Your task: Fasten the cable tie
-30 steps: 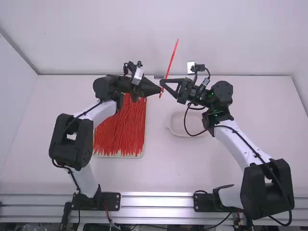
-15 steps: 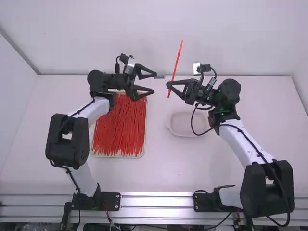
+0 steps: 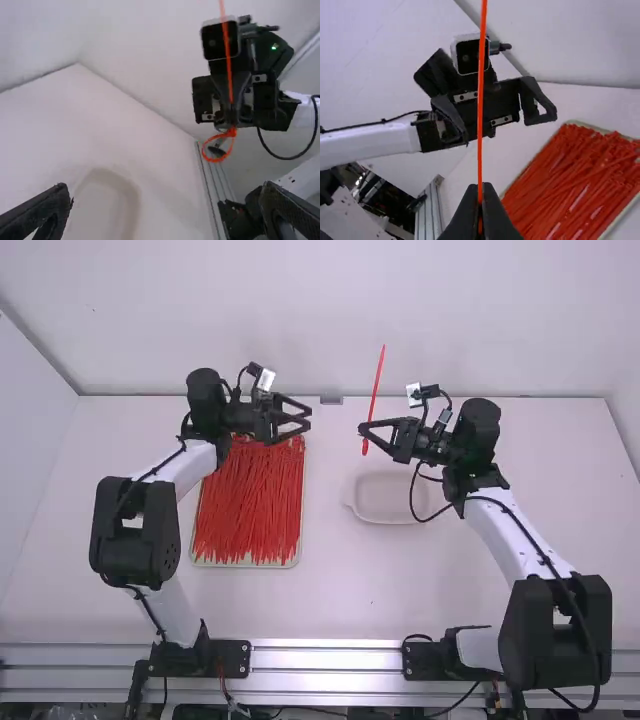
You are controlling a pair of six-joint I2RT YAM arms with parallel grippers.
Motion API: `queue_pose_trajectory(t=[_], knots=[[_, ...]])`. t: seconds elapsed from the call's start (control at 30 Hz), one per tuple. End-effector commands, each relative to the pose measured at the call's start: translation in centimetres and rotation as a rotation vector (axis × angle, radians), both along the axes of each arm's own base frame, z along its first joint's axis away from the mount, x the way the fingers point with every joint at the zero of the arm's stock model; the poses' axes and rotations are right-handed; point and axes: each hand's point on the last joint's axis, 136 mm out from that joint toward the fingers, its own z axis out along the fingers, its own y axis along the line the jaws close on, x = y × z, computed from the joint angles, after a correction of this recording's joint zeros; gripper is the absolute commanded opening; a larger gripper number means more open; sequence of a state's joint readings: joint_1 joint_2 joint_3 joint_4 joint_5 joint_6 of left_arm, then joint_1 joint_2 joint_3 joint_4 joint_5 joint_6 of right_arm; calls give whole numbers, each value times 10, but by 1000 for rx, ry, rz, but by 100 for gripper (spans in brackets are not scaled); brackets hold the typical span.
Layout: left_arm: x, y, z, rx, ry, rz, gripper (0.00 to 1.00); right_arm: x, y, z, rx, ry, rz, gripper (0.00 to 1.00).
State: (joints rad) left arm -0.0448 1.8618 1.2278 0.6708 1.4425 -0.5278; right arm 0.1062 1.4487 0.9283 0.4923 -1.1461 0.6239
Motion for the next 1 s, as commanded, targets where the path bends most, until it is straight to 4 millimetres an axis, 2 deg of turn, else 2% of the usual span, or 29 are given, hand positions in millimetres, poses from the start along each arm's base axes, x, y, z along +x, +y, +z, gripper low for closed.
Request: queue_pose_trajectory(t=[0.0, 0.1, 0.2, 0.33, 0.5, 0.77, 0.97], knots=[[10, 0, -8, 28, -81, 50, 99, -3, -1, 11, -22, -100, 14, 0], [19, 3, -30, 75, -3, 121, 99, -3, -1, 4, -43, -99, 10, 0], [20, 6, -45, 109, 56, 148, 99, -4, -2, -3, -63, -102, 12, 0], [16, 9, -61, 142, 128, 159, 99, -1, -12, -13, -90, -87, -7, 0], [16, 16, -91, 230, 274, 238, 99, 7, -28, -31, -145, -52, -73, 0], [-1, 17, -108, 278, 339, 209, 99, 12, -37, -55, -234, -20, -133, 0], [-7, 18, -112, 296, 335, 193, 99, 16, -42, -66, -271, -1, -173, 0]])
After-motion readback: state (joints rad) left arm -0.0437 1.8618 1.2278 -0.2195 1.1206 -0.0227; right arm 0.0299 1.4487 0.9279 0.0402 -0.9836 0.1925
